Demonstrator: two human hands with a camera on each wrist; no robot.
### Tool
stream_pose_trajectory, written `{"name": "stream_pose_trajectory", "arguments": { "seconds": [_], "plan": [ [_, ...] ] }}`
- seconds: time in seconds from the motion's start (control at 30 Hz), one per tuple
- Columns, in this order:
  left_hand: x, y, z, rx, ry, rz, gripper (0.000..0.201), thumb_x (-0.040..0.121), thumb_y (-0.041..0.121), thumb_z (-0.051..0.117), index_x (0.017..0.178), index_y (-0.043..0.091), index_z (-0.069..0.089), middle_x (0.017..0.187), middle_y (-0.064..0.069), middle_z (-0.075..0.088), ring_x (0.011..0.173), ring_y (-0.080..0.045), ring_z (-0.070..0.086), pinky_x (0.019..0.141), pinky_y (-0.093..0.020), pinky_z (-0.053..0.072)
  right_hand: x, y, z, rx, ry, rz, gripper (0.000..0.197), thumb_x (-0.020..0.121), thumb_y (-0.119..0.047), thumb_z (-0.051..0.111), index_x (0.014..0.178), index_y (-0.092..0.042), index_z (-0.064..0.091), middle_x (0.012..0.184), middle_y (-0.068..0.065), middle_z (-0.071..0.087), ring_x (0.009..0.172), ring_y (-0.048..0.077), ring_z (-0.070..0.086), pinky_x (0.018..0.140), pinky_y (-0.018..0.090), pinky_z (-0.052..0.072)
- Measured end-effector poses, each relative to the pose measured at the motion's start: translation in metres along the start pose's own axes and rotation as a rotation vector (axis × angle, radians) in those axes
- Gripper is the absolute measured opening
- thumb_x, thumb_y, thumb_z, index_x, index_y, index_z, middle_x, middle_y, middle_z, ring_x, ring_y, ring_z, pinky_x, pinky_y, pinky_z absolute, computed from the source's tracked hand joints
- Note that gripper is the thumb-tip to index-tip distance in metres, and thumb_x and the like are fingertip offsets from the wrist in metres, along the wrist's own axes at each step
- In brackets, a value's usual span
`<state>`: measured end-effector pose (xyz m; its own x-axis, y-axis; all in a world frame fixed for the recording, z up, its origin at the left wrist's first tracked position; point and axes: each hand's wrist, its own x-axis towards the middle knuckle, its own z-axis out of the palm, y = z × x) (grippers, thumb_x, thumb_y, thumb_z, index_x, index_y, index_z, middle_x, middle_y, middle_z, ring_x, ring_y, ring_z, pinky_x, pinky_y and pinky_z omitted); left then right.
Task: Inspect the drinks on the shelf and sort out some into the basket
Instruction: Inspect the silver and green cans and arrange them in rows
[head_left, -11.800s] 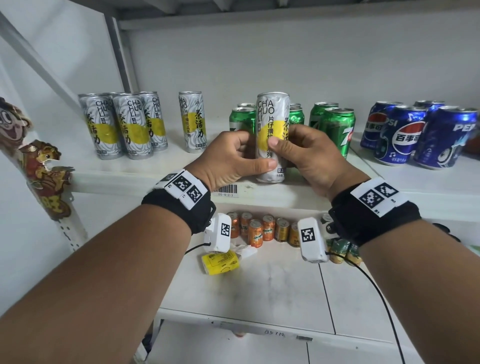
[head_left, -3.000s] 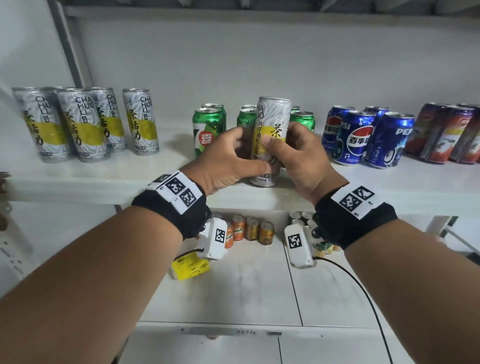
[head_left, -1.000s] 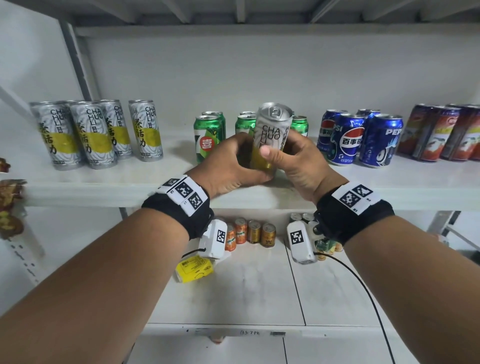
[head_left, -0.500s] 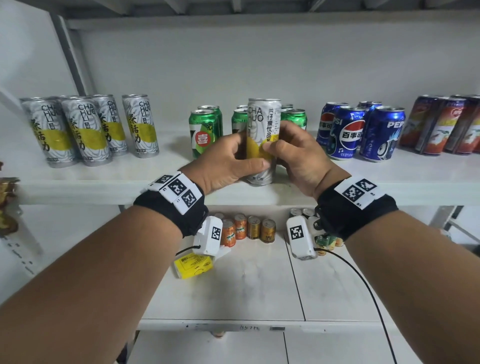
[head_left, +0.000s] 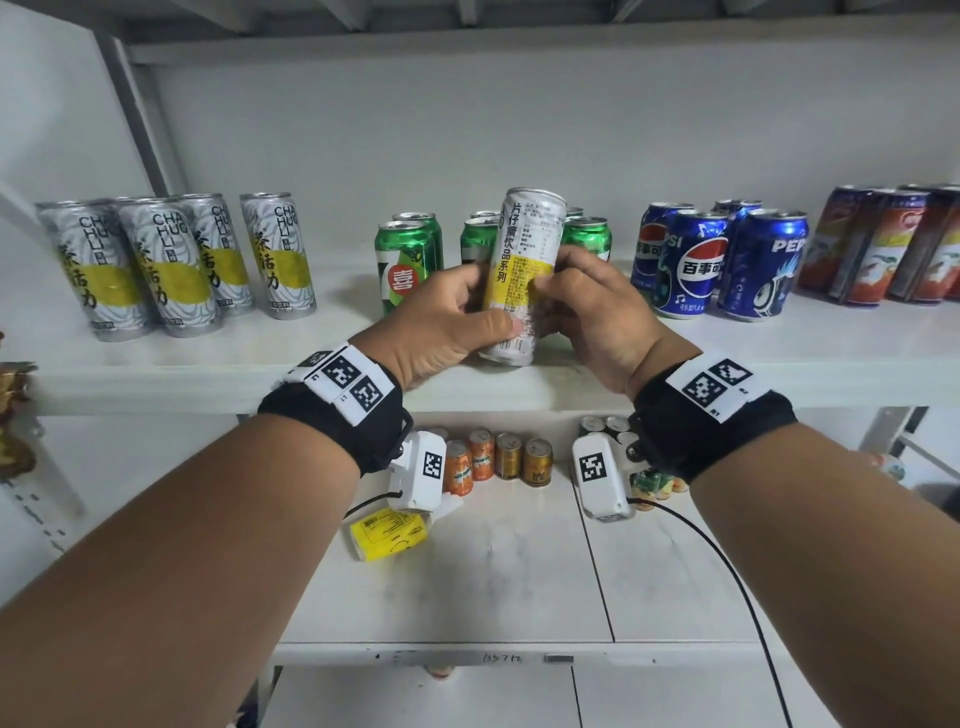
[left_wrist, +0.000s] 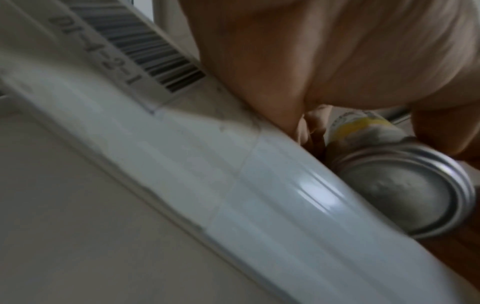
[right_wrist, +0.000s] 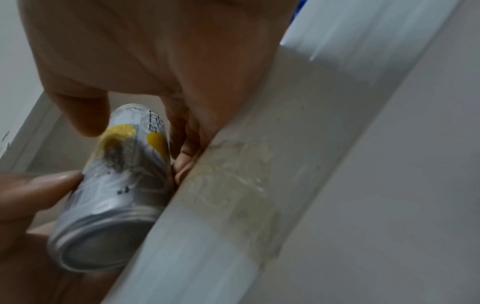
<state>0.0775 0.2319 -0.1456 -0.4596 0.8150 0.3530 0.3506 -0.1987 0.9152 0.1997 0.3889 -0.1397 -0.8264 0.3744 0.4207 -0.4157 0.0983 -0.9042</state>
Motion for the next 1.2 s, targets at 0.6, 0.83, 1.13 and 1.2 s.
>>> {"name": "stream_pose_trajectory", "arguments": {
  "seconds": [0.6,0.83,1.13,1.2],
  "plan": [
    [-0.0026,-0.0021,0.0026,0.266,0.093,0.160,0.078,0.070,0.033,0.101,0.137,0.033,0.060,0.130,0.014,0.075,0.120,-0.007,0.073,0.099,-0.031,0.062,-0.0033,0.0008,-0.0019,-0.124,-0.013,-0.071,0.037,0.094,-0.005,0.069,0.131,-0.005,0.064,0.112,0.007,0.075,0.089,0.012,0.072,0.071,0.027,0.058],
    [0.0014,-0.0039,0.0013,0.371,0.097,0.176,0.074,0.074,0.032,0.097,0.139,0.033,0.062,0.130,0.015,0.073,0.118,-0.004,0.070,0.100,-0.031,0.061,-0.0034,0.0045,-0.0041,-0.110,-0.057,-0.079,0.058,0.083,-0.012,0.087,0.135,-0.013,0.059,0.125,0.008,0.074,0.121,0.024,0.069,0.101,0.040,0.058],
    [-0.0019,-0.0018,0.0030,0.123,0.102,0.065,0.072,0.070,0.036,0.096,0.132,0.015,0.066,0.122,-0.007,0.079,0.117,-0.029,0.076,0.099,-0.055,0.063,-0.0033,0.0005,-0.0001,-0.060,-0.029,-0.041,0.048,0.088,-0.024,0.063,0.131,-0.004,0.060,0.127,0.027,0.066,0.109,0.038,0.065,0.095,0.065,0.053],
    [-0.0006,-0.0005,0.0049,0.085,0.095,0.038,0.068,0.073,0.038,0.092,0.130,0.012,0.068,0.120,-0.009,0.080,0.114,-0.030,0.077,0.096,-0.051,0.064,-0.0020,-0.0003,0.0013,-0.052,-0.005,-0.008,0.052,0.083,-0.021,0.061,0.128,0.004,0.059,0.125,0.036,0.063,0.104,0.039,0.062,0.101,0.068,0.048]
  ]
}}
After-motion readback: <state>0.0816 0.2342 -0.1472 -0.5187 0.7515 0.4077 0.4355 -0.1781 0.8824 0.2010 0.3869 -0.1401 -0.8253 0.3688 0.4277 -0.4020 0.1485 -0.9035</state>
